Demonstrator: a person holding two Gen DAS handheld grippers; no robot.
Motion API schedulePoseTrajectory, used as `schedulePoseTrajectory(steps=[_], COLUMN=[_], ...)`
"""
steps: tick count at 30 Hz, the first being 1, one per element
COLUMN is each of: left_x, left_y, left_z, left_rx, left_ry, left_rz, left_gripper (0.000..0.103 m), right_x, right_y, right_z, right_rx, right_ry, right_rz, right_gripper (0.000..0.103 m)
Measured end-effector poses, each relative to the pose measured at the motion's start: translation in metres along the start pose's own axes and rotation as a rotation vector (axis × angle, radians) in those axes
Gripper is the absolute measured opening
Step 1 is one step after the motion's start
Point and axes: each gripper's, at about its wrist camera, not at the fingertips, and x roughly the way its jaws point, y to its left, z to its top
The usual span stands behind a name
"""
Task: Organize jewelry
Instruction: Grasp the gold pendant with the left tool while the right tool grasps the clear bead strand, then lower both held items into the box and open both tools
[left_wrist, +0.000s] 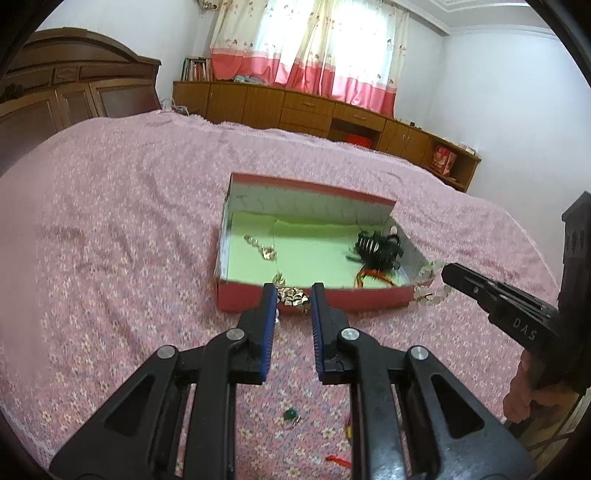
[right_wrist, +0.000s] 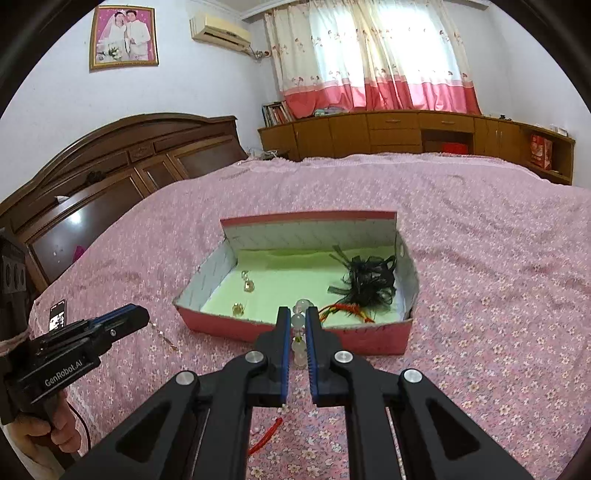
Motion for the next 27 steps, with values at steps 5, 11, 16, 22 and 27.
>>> schedulePoseTrajectory(steps=[5,11,16,22,27], left_x=[0.0,0.006,0.014,0.03,0.045], left_y=[-0.005,-0.008,-0.008,-0.005,-0.002], left_z=[0.012,0.023,0.032,0.043,0.048], left_rx=[0.01,0.018,0.022,0.021,0.012], left_ry=[-0.039,-0.068,-0.092,-0.109,-0.132], left_rz=[-0.01,-0.021,-0.023,-0.028,-0.032], left_gripper=[0.01,0.01,0.01,0.011,0.011], right_x=[-0.006,-0.007,0.001,0.015,0.03], right_y=[0.003,0.006,0.008,0.009,0.008], right_z=[0.009,0.02,0.026,0.034,0.039], right_rx=[-0.014,-0.034,-0.041,-0.051,-0.047], right_ry=[-0.039,-0.082,-0.097,-0.107,-0.12], right_rz=[-0.008,-0.007,0.0,0.0,-0.008], right_gripper=[0.009,0.009,0.009,0.009,0.009])
